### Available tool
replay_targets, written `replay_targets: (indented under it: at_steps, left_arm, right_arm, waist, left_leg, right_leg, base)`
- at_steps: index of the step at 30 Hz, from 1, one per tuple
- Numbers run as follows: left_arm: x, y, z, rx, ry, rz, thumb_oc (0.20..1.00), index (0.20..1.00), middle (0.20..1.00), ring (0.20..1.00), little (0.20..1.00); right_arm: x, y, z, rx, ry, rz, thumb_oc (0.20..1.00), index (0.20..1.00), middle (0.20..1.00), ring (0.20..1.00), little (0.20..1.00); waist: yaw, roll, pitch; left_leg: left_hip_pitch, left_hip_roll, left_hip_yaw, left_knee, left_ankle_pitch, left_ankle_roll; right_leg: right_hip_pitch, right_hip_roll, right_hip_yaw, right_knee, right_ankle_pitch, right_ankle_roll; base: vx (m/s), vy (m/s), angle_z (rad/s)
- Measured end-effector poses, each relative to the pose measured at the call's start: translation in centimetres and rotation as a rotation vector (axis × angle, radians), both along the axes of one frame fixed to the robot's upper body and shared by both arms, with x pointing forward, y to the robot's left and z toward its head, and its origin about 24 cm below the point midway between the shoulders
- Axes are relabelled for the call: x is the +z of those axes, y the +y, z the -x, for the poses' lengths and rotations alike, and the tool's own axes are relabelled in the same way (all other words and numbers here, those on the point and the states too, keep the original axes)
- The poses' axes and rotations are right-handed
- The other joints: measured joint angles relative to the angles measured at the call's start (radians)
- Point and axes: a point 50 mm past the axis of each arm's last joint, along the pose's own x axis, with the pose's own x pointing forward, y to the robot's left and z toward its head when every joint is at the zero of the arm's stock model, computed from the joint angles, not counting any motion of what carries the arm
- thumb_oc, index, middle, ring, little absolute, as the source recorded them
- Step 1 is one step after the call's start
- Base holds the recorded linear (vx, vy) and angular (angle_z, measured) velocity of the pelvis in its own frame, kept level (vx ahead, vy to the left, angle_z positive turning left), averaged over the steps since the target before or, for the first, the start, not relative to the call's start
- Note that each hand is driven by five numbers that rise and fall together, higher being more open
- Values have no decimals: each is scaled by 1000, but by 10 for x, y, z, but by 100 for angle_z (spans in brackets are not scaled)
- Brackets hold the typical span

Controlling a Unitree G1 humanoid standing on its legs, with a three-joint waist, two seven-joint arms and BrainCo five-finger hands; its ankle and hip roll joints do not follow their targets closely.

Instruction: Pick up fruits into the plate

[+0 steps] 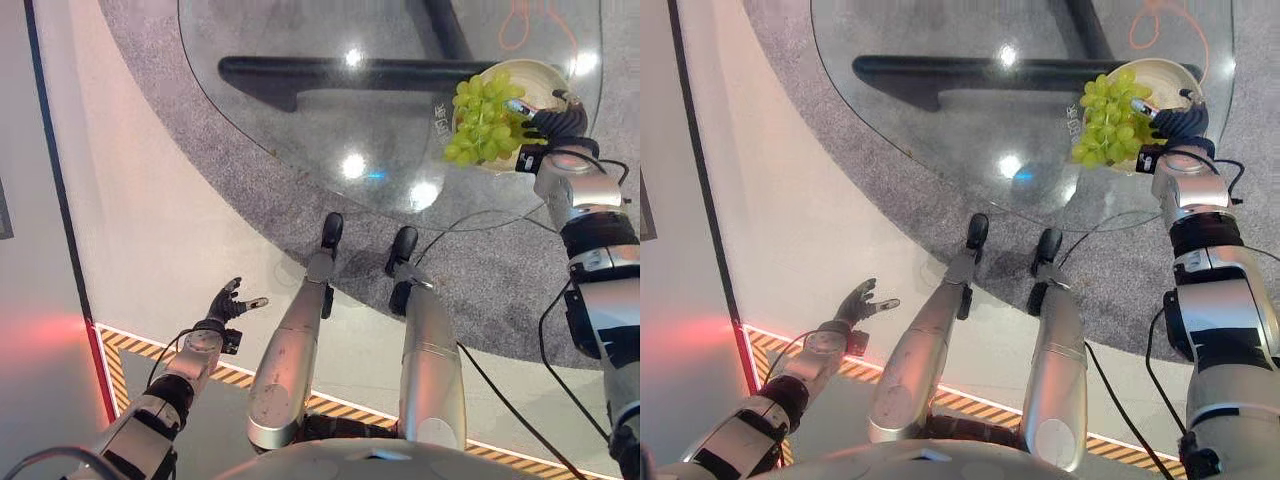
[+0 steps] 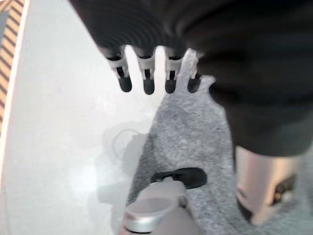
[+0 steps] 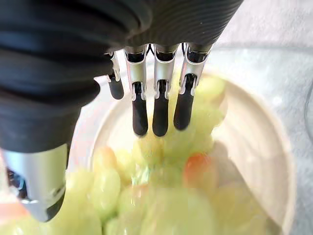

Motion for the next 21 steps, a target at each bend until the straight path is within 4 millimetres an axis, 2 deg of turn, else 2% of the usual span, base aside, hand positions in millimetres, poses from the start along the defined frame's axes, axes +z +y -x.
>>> replay_targets:
  at_steps: [7, 10, 13, 17, 19, 21]
  left_arm:
    - [-5, 8, 4, 28, 32, -6, 1000, 1000, 1000, 1000, 1000]
    - [-9, 12, 8, 47, 54, 16, 1000, 1000, 1000, 1000, 1000]
    - [-14, 15, 14, 45, 87, 33, 1000, 1000, 1000, 1000, 1000]
    - [-25, 21, 32, 64, 137, 68, 1000, 1000, 1000, 1000, 1000]
    - [-32, 19, 42, 76, 160, 87, 1000, 1000, 1000, 1000, 1000]
    - [-44, 12, 58, 86, 216, 128, 1000, 1000, 1000, 1000, 1000]
  right_arm:
    - [-47, -17, 20, -49, 62, -21, 1000, 1000, 1000, 1000, 1000]
    - [-83, -25, 38, -83, 98, -64, 1000, 1000, 1000, 1000, 1000]
    - [-111, -25, 53, -97, 104, -129, 1000, 1000, 1000, 1000, 1000]
    - [-169, -9, 86, -72, 151, -264, 1000, 1000, 1000, 1000, 1000]
    - [-198, -1, 106, -63, 202, -326, 1000, 1000, 1000, 1000, 1000]
    - [-235, 11, 135, -40, 302, -412, 1000, 1000, 1000, 1000, 1000]
  waist:
    - [-34, -1, 0]
    - [-55, -2, 0]
    - [-74, -4, -1]
    - [-104, -29, -28]
    - [-113, -42, -60]
    - [-118, -54, -118]
  left_leg:
    - [109, 12, 13, -27, -9, 9]
    - [221, 20, 14, -70, -11, 12]
    - [318, 31, 17, -108, -14, 13]
    - [423, 48, 32, -147, -34, 8]
    - [448, 53, 31, -162, -35, 7]
    - [492, 60, 30, -189, -40, 3]
  right_leg:
    - [125, 15, 10, -70, 25, 12]
    - [242, 27, 10, -125, 27, 20]
    - [344, 40, 12, -178, 36, 27]
    - [462, 60, 14, -257, 47, 25]
    - [499, 68, 9, -298, 58, 21]
    - [560, 76, 3, -356, 70, 24]
  base:
    - [-3, 15, -8]
    - [41, 33, -5]
    - [96, 29, -7]
    - [144, 24, -12]
    - [95, 10, -1]
    - [112, 6, 3]
